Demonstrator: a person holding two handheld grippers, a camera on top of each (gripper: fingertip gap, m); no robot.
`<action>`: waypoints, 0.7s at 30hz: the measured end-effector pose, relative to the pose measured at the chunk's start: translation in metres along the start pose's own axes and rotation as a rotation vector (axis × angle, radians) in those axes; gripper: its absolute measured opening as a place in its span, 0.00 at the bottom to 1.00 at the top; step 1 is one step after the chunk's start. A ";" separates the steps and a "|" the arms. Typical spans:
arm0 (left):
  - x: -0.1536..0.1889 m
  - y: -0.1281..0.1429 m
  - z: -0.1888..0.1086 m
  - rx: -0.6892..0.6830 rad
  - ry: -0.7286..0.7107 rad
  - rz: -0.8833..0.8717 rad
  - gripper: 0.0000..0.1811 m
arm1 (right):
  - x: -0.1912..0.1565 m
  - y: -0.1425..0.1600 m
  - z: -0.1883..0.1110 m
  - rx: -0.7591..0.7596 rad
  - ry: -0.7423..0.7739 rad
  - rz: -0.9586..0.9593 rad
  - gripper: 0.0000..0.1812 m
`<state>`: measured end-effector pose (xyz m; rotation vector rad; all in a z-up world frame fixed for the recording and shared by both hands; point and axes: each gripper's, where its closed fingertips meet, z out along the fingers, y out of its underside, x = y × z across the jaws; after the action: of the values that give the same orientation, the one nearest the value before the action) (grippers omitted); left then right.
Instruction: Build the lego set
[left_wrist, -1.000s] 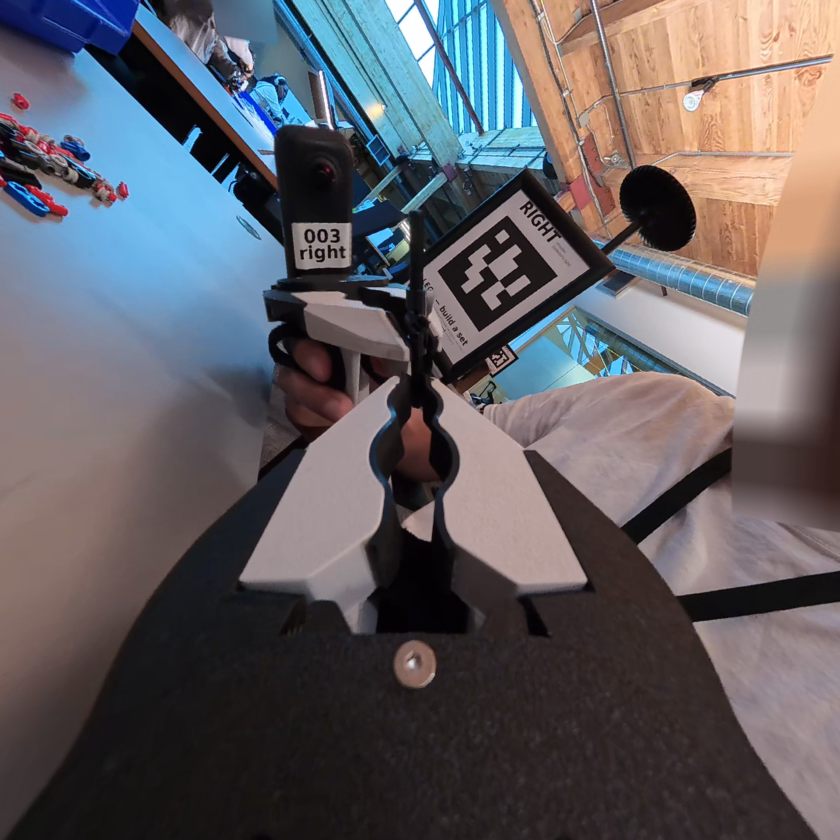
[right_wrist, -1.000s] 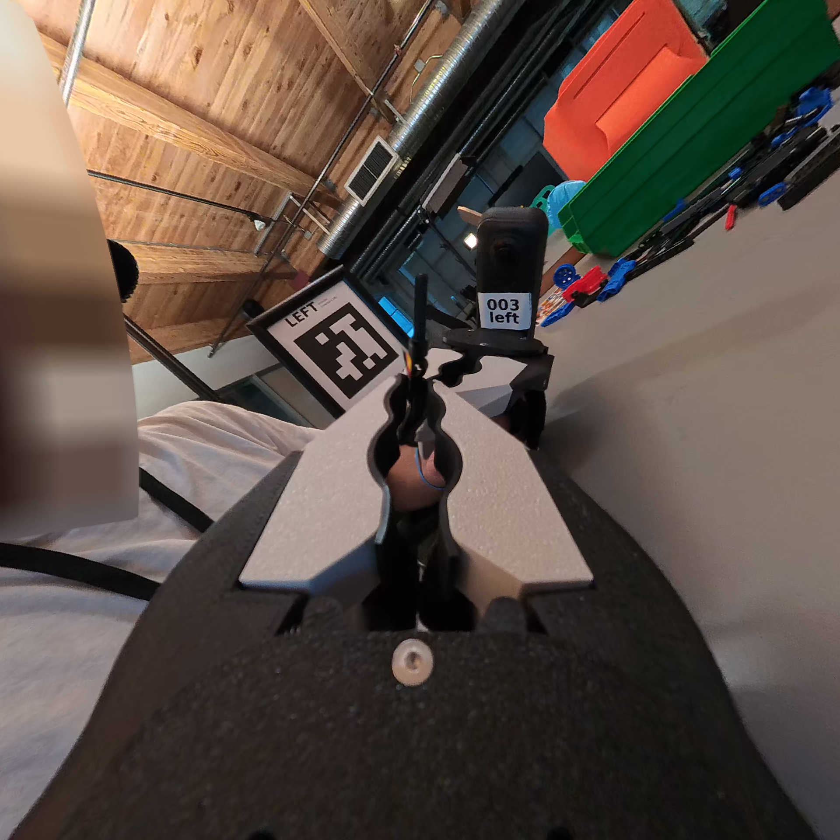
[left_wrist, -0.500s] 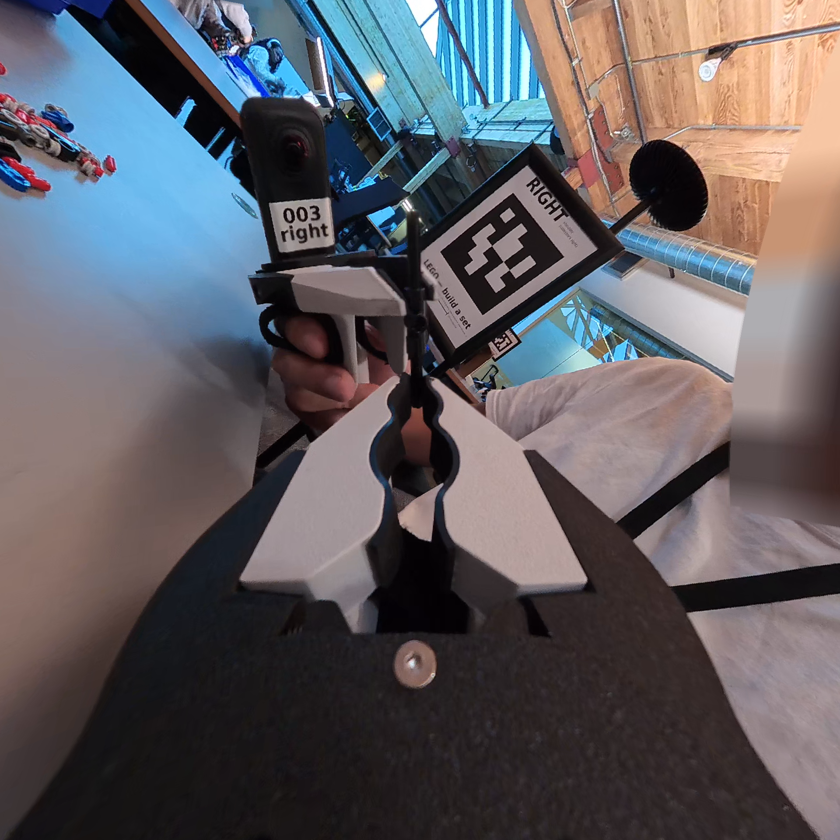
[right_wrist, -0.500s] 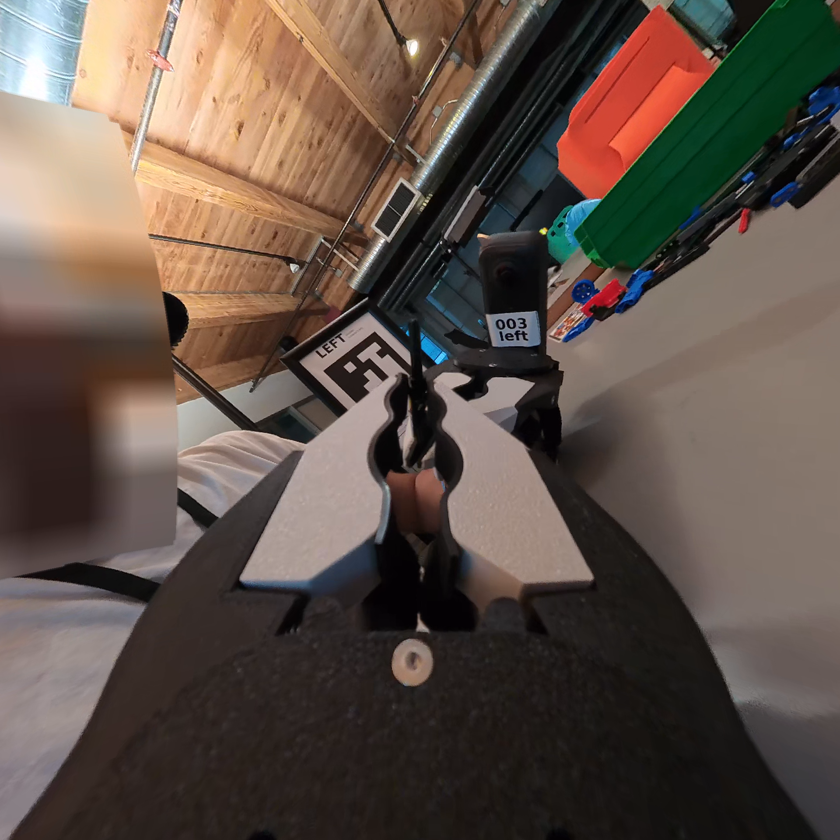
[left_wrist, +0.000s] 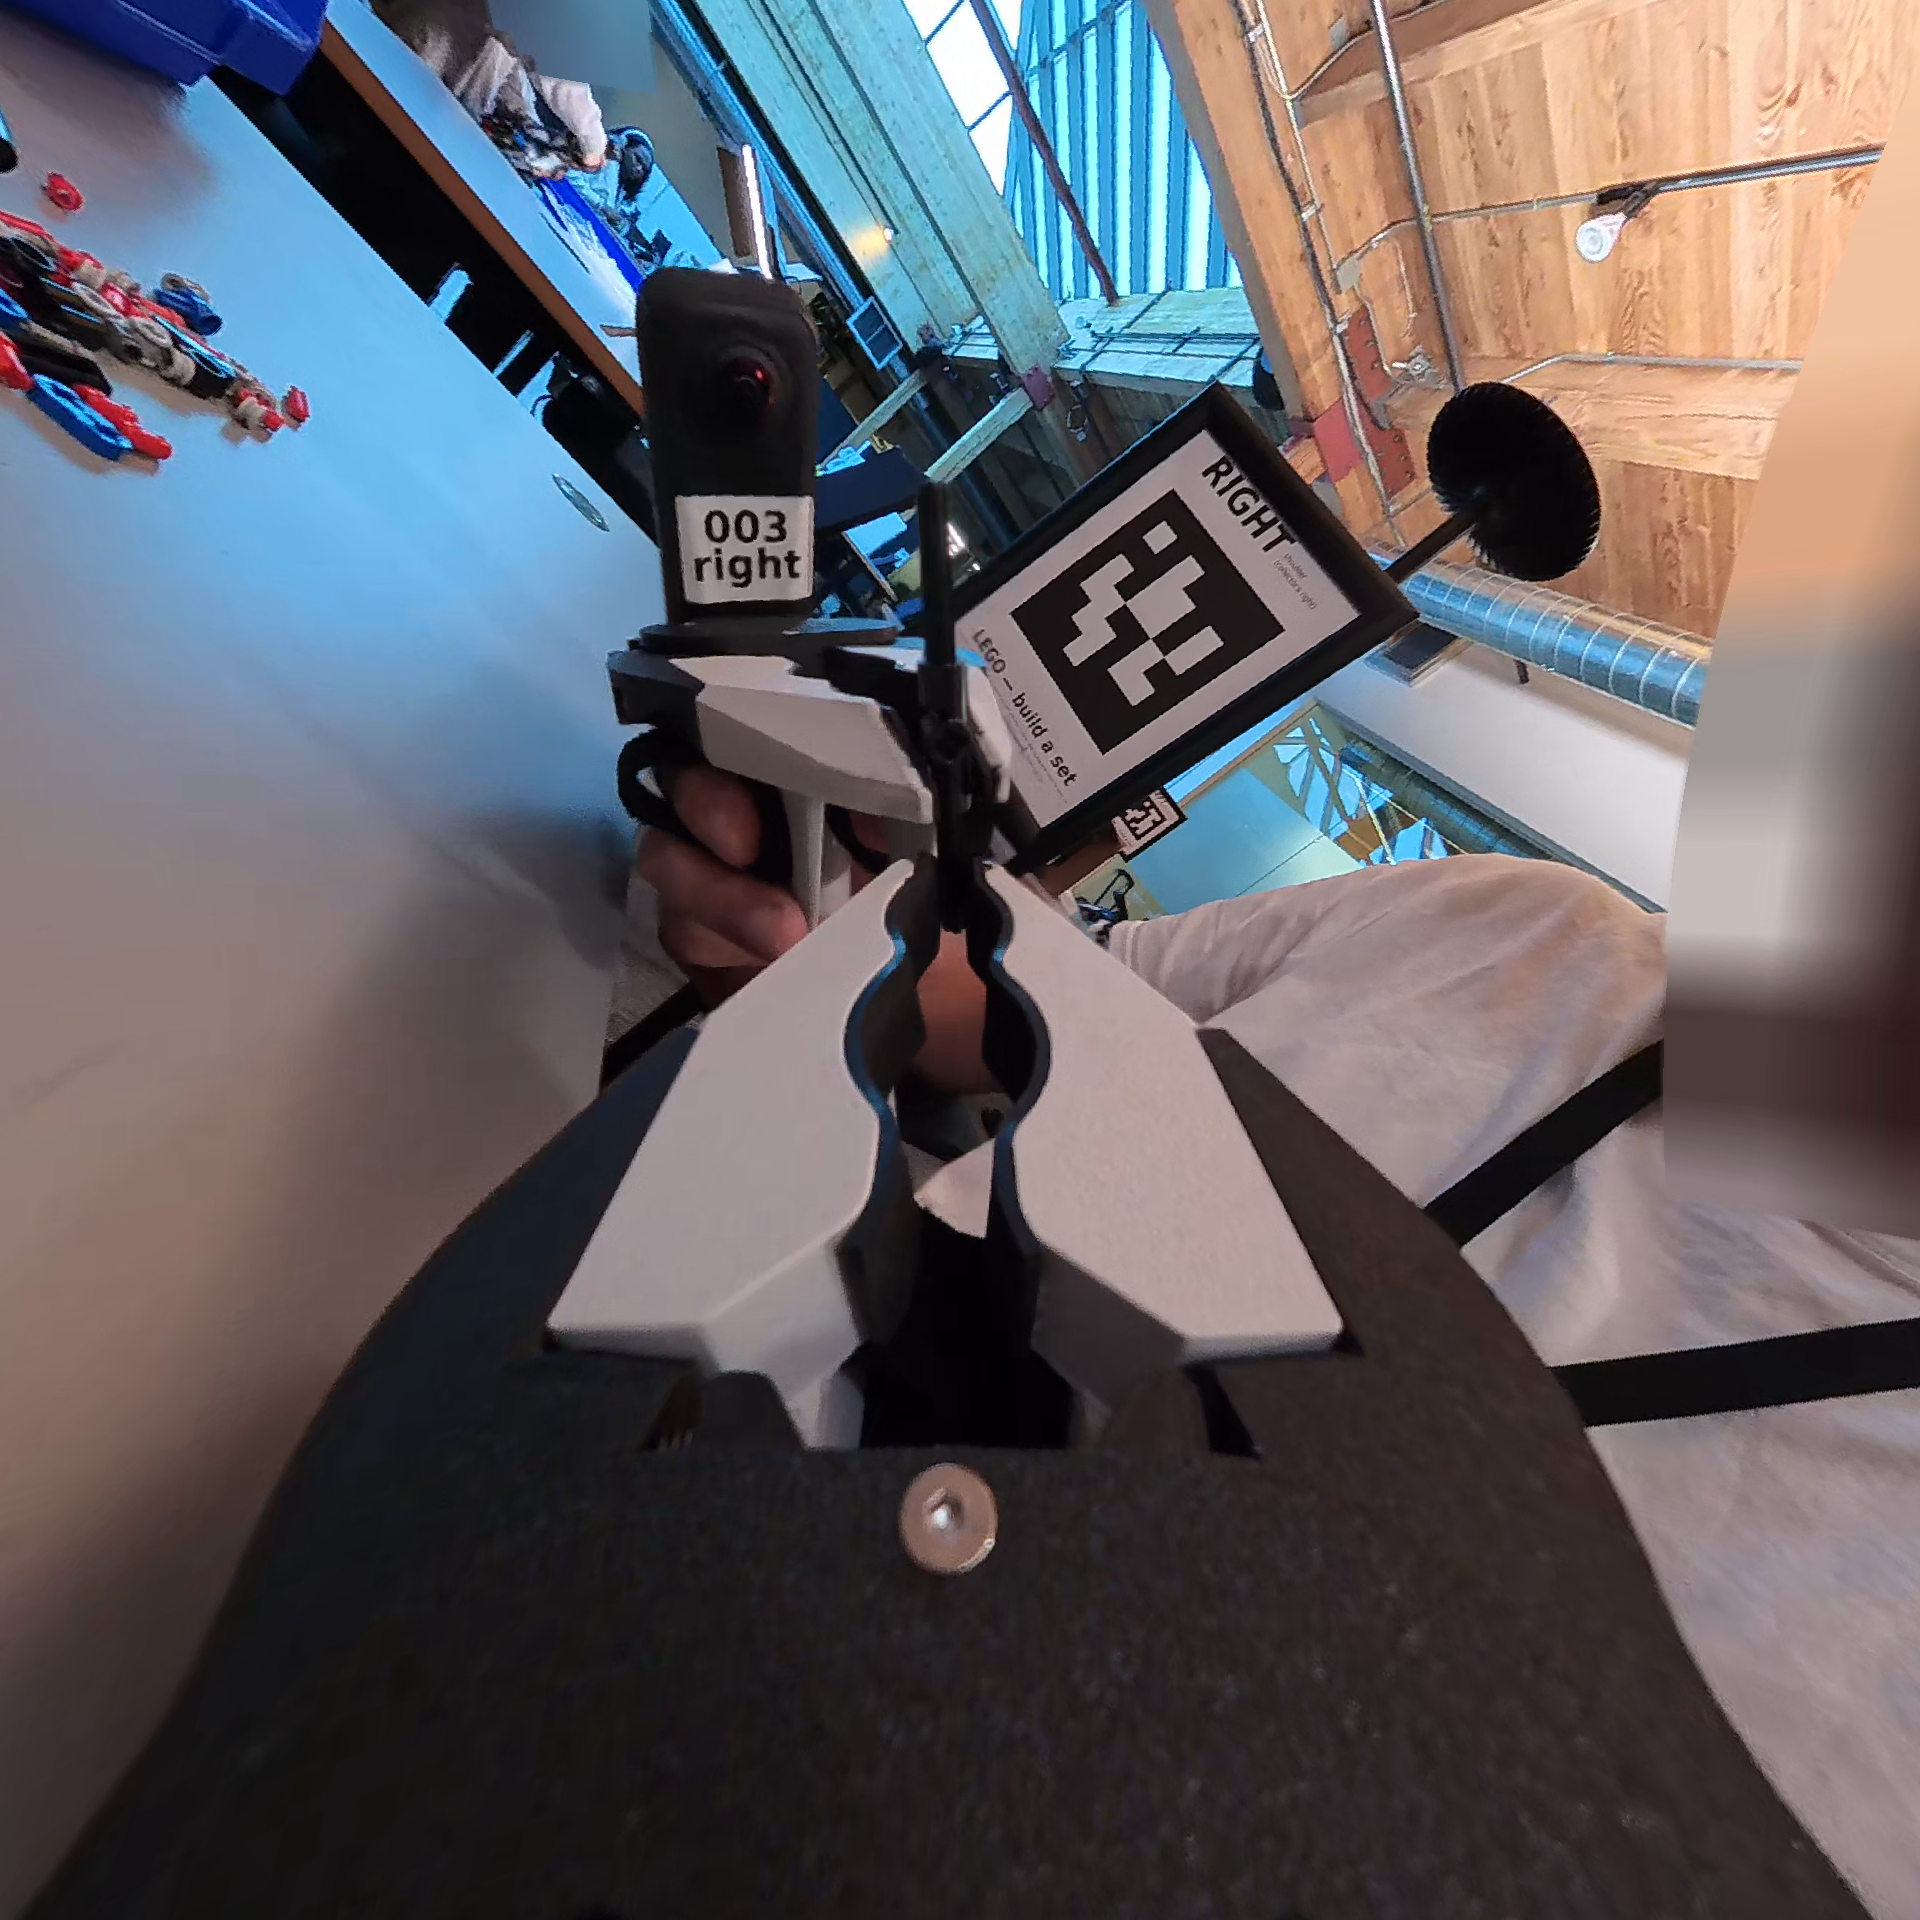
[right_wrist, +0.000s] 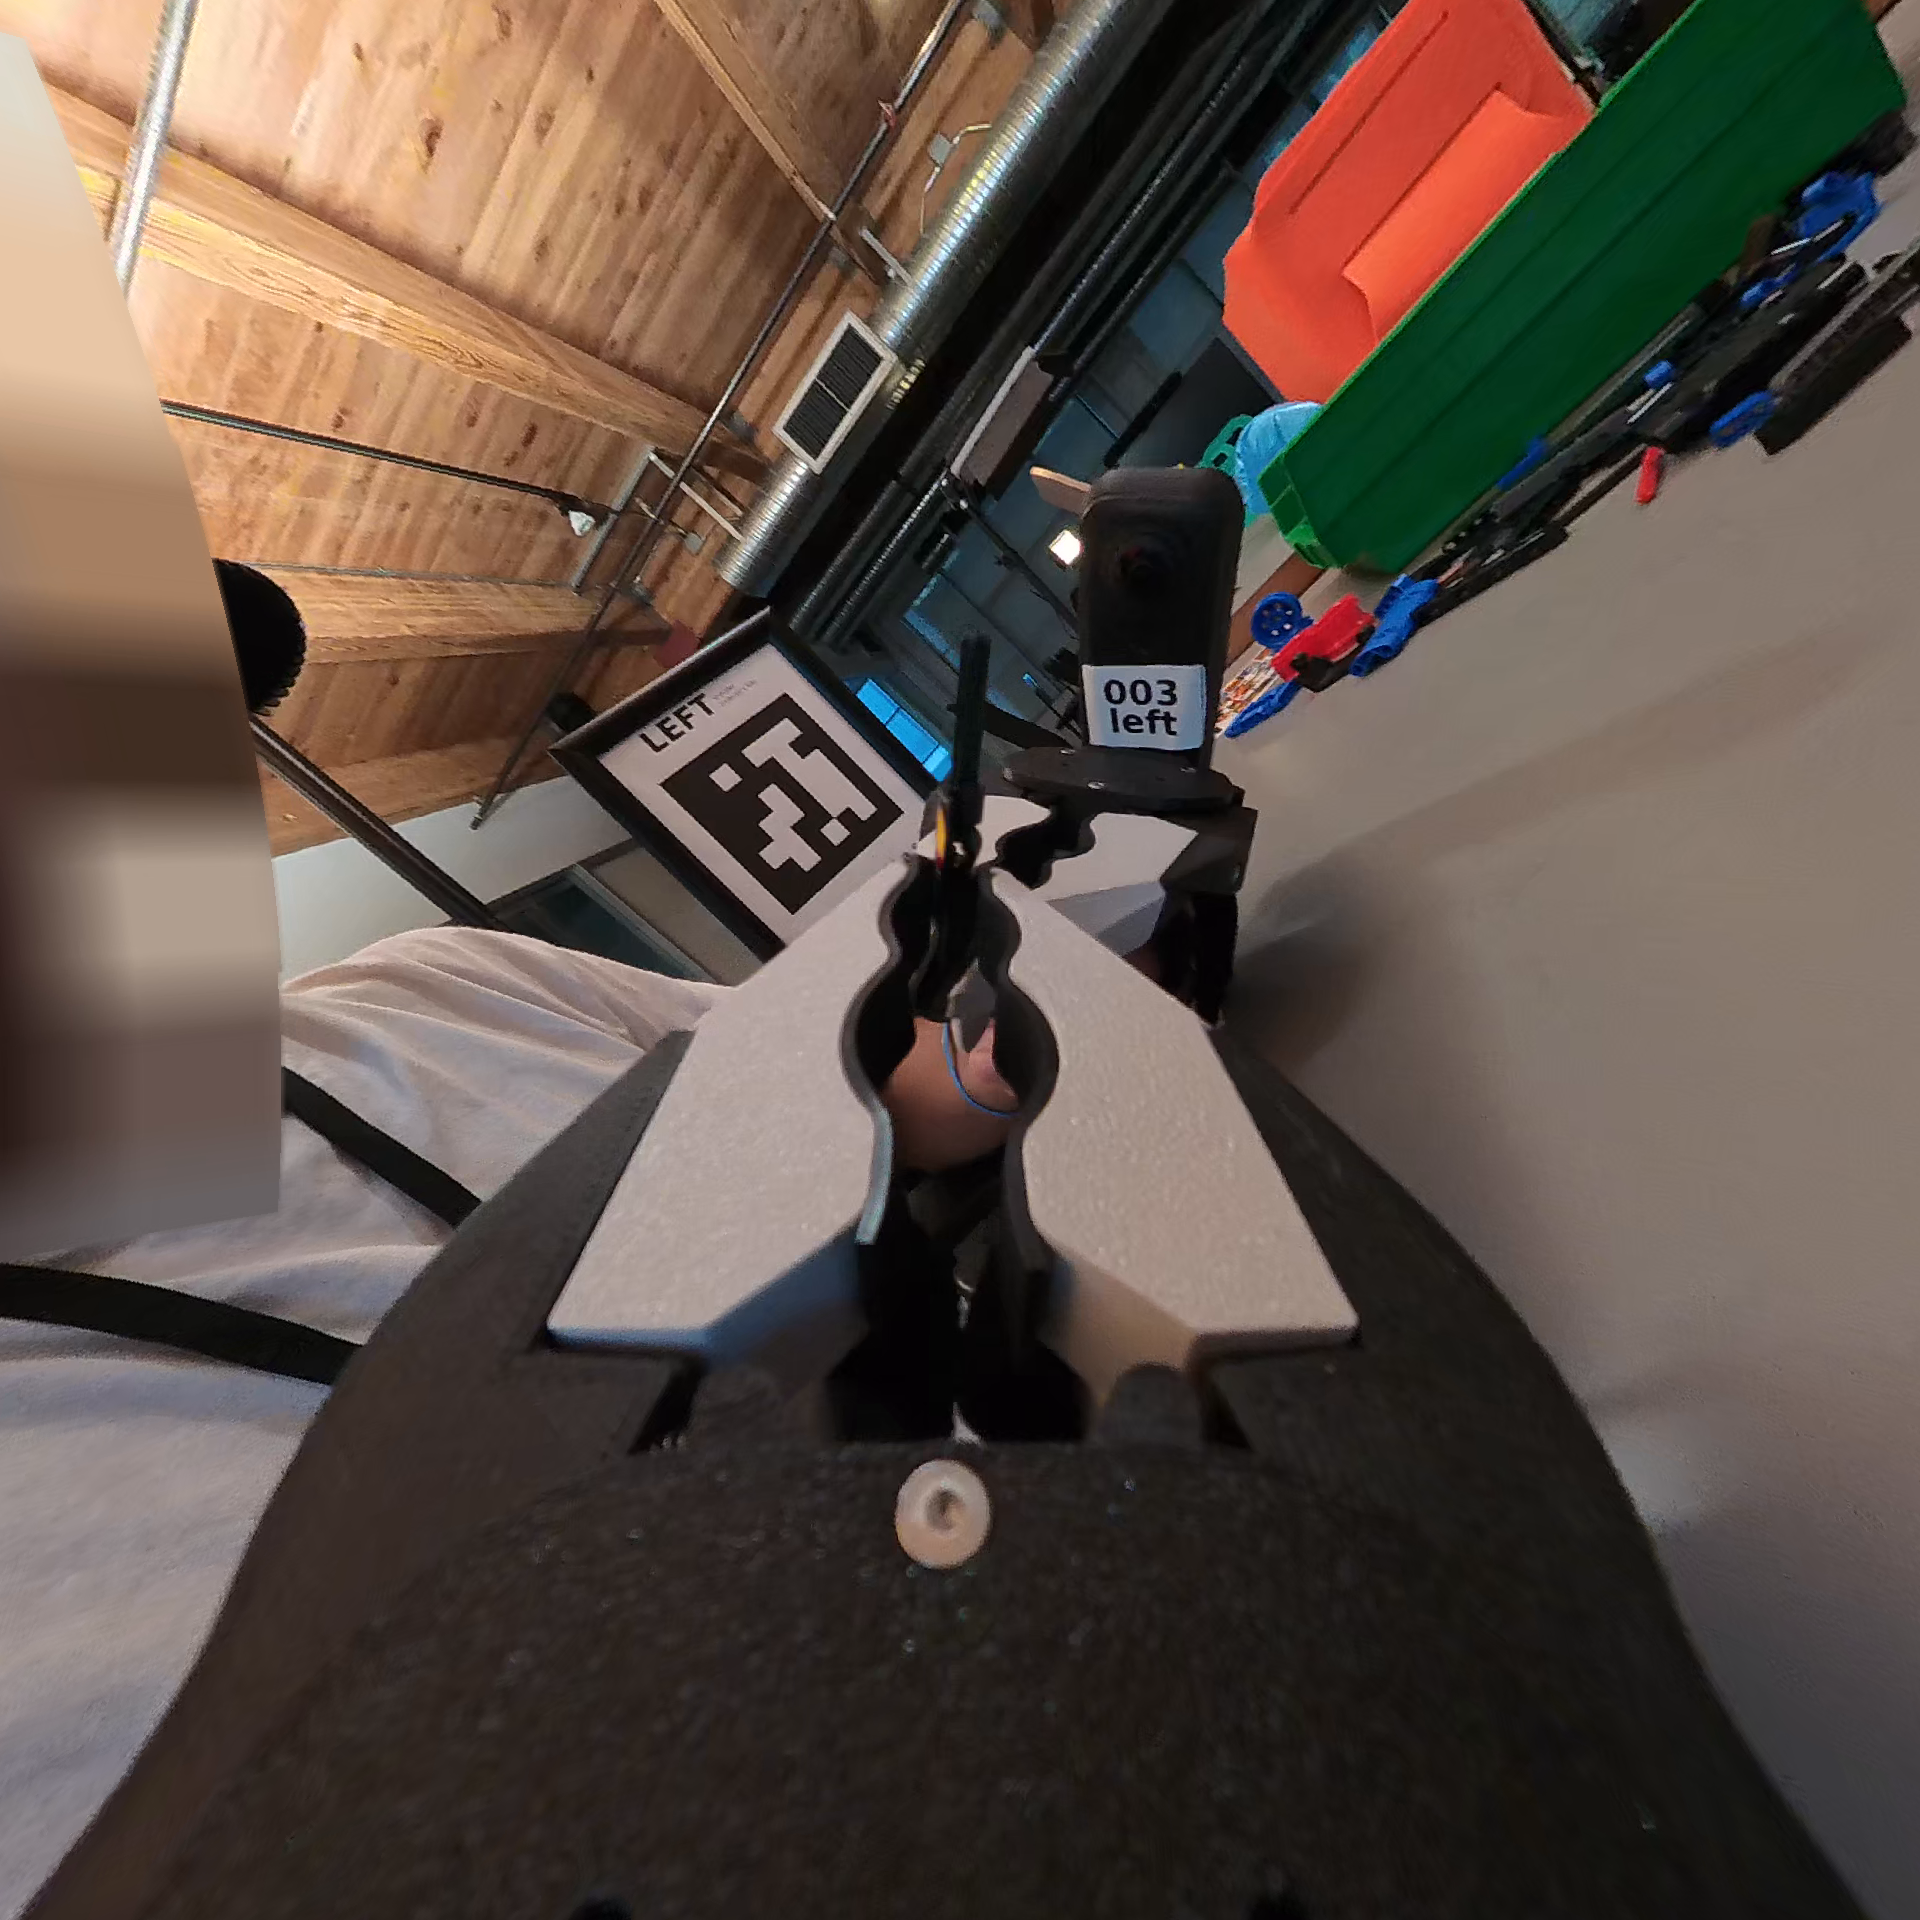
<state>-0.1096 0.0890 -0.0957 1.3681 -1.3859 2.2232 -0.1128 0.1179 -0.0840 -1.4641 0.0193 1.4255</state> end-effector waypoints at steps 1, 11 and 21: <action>-0.001 -0.001 0.000 0.000 -0.009 0.004 0.01 | 0.001 -0.001 -0.002 0.003 0.004 0.006 0.04; -0.001 0.003 0.000 -0.027 -0.023 0.018 0.01 | 0.000 -0.003 -0.003 0.023 -0.026 0.056 0.03; 0.008 0.005 0.003 -0.020 0.067 -0.029 0.01 | -0.007 -0.005 -0.003 0.053 -0.127 0.137 0.04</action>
<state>-0.1149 0.0820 -0.0925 1.2869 -1.3539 2.2090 -0.1100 0.1138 -0.0762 -1.3475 0.0786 1.6146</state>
